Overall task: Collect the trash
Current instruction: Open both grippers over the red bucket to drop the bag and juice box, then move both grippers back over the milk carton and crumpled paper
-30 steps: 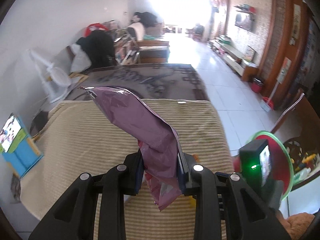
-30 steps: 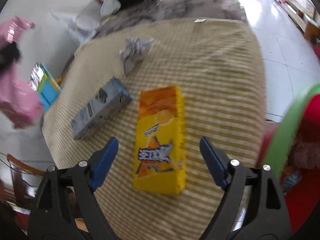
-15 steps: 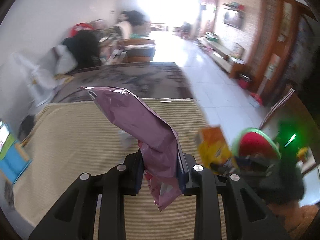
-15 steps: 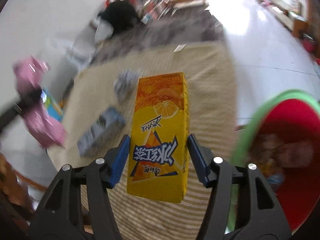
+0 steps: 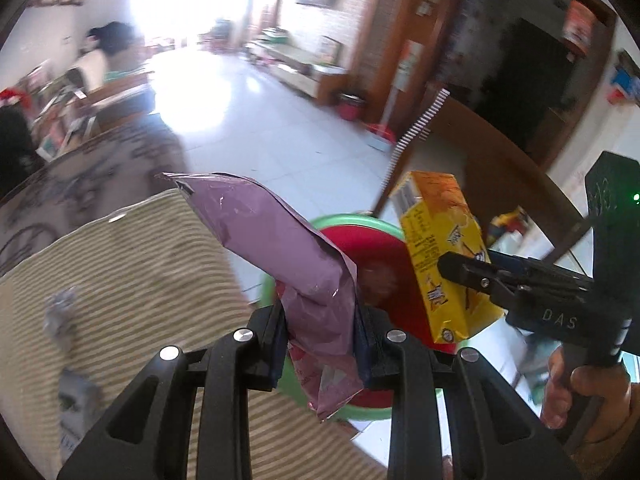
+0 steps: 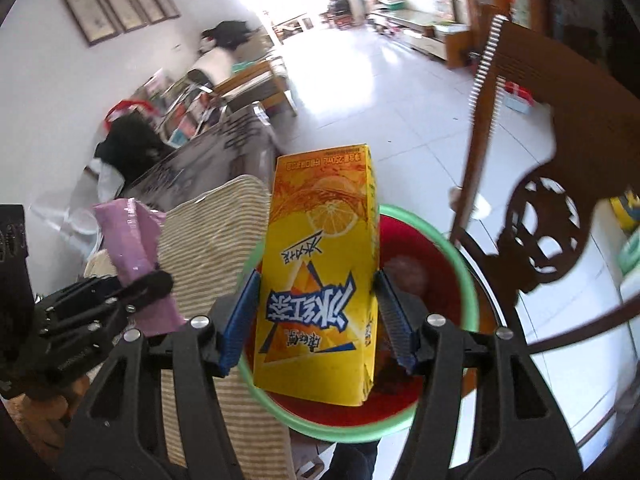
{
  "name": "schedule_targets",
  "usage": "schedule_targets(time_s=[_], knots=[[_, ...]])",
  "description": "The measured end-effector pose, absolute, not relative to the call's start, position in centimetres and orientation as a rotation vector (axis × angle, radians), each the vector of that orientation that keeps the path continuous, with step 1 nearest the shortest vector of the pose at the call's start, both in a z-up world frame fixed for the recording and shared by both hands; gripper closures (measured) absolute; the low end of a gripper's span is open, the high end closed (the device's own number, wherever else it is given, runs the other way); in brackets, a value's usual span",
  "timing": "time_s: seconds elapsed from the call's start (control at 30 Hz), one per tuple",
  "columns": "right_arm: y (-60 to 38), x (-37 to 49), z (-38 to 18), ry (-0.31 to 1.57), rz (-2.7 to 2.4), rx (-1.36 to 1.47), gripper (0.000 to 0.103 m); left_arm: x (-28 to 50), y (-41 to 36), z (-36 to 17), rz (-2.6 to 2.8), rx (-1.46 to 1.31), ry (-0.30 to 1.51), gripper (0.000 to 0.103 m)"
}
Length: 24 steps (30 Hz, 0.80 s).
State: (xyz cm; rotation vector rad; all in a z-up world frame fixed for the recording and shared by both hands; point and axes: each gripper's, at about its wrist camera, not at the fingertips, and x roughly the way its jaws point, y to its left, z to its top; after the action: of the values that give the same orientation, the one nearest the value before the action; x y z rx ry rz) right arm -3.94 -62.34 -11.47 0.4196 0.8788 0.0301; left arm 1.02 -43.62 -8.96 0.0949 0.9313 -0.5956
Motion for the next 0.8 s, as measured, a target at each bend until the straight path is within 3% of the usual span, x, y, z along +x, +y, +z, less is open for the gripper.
schedule_targets(time_s=[0.1, 0.17, 0.23, 0.3, 0.33, 0.57, 0.8], knots=[[-62.9, -4.5, -11.7, 0.877, 0.009, 0.424, 0.046, 1.1, -45.1, -9.4, -0.631, 0.118, 0.942, 0.078], [-62.6, -4.5, -12.0, 0.881, -0.001, 0.421, 0.045, 1.2, -45.4, -9.5, -0.640, 0.120, 0.951, 0.073], [-62.5, -4.0, -12.2, 0.887, -0.009, 0.421, 0.044, 1.3, -44.9, -9.4, -0.635, 0.120, 0.948, 0.050], [-62.4, -3.8, -12.6, 0.897, -0.025, 0.429, 0.038, 1.4, -44.2, -9.1, -0.617, 0.118, 0.934, 0.045], [-62.3, -3.8, -12.7, 0.897, -0.026, 0.432, 0.034, 1.5, -43.9, -9.0, -0.607, 0.118, 0.933, 0.045], [-59.0, -1.9, -12.1, 0.890, 0.017, 0.407, 0.034, 2.0, -38.9, -8.8, -0.517, 0.085, 0.924, 0.044], [-52.7, 0.7, -11.7, 0.901, 0.093, 0.366, 0.030, 2.0, -31.1, -9.5, -0.388, 0.096, 0.918, 0.037]])
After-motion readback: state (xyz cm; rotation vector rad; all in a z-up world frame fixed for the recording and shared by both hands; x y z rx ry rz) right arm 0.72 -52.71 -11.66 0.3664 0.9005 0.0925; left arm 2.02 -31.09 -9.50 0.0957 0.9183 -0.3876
